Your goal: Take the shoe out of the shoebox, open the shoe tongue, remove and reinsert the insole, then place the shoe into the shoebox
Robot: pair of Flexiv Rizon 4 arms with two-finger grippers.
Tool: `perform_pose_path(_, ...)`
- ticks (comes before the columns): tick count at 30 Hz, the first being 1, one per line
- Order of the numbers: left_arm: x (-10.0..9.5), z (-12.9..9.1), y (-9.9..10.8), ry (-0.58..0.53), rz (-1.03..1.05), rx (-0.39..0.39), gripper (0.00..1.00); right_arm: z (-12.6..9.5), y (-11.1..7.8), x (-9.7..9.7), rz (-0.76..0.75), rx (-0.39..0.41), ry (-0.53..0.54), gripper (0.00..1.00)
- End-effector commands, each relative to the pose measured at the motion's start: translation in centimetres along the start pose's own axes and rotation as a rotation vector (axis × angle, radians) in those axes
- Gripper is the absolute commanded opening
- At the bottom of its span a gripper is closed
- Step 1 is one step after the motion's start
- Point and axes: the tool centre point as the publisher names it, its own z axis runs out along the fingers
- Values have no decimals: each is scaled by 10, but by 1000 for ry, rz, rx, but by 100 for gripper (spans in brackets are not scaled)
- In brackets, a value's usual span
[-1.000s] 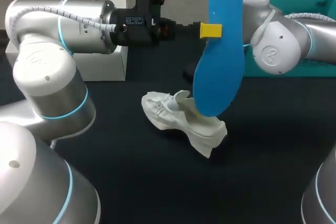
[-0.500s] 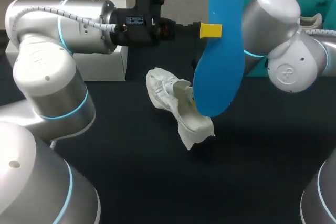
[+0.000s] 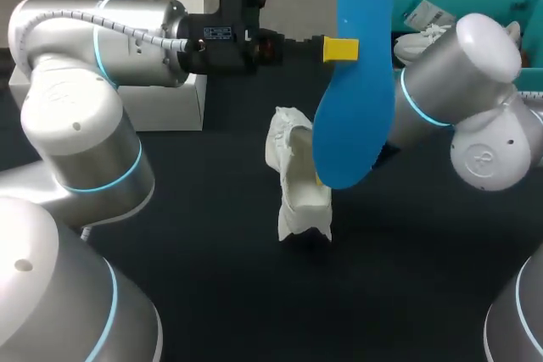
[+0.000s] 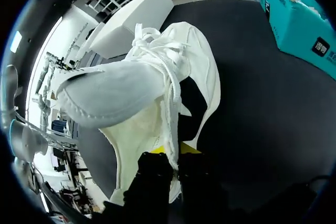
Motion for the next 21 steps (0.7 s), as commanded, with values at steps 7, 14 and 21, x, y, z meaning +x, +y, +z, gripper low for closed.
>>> perform_pose_path(7,-1,1,0,1,1,1,0,22,-5,-1,162,71,-7,0)
perform_pose_path(14,-1,1,0,1,1,1,0,27,-6,-8,176,94,-50,0)
perform_pose_path(21,-1,1,0,1,1,1,0,30,-9,-18,192,107,-73,0)
